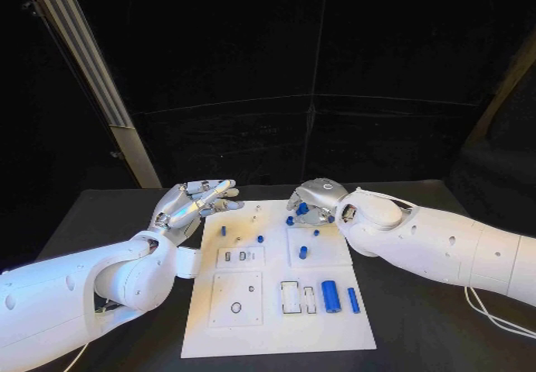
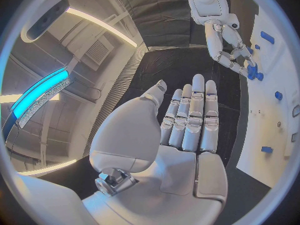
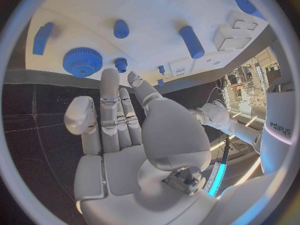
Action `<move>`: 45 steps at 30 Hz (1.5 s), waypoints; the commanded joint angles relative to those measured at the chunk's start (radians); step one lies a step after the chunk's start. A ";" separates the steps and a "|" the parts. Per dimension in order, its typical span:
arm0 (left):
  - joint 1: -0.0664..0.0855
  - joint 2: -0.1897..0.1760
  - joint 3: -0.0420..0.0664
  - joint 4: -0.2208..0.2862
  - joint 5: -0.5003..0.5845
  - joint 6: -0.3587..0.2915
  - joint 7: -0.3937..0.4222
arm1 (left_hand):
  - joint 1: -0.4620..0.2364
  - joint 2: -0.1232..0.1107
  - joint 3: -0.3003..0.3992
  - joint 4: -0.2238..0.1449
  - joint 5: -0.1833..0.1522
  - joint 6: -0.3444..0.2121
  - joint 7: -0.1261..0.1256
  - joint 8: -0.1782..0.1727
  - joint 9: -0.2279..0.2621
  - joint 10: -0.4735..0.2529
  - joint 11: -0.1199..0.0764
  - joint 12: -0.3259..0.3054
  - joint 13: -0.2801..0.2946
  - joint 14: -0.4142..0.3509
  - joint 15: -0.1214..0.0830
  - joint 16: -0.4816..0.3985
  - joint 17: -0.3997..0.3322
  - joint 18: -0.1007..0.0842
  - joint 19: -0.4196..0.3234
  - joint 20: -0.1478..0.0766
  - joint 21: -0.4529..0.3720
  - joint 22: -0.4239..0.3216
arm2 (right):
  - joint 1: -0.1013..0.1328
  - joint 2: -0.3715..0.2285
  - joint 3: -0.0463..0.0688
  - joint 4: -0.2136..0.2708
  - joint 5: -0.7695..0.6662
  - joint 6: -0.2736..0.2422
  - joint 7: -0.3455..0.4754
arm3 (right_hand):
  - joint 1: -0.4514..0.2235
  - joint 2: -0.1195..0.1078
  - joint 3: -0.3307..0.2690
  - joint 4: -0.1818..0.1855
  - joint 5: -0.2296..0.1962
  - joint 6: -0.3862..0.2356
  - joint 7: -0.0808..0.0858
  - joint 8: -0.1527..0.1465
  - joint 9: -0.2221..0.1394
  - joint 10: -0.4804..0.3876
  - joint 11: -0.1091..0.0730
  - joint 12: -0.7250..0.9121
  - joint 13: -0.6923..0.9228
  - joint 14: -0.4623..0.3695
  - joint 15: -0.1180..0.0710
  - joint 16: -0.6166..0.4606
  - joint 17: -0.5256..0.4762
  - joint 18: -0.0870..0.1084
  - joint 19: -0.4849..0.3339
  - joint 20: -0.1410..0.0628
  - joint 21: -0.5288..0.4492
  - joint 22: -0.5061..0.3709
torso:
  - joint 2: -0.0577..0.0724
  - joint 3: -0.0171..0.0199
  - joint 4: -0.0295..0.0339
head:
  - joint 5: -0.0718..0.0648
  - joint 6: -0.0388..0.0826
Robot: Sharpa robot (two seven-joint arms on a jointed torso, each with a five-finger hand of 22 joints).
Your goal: Assemble the parts on the task board
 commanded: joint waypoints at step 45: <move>0.002 0.012 0.001 -0.025 0.028 0.067 -0.021 | 0.019 0.004 0.016 -0.019 0.002 -0.006 0.009 -0.017 -0.002 -0.005 0.008 -0.025 -0.003 -0.005 0.004 -0.017 0.010 0.015 0.007 0.006 -0.011 -0.007 | 0.007 0.038 0.001 -0.059 0.032 0.078 0.034 | -0.009 0.033 0.177 0.037 -0.055 0.016 0.009 0.006 0.005 0.053 -0.002 0.012 -0.002 0.004 0.007 0.323 0.294 -0.058 0.127 0.003 0.139 0.249 | 0.025 -0.0008 0.0143 | -0.013 -0.024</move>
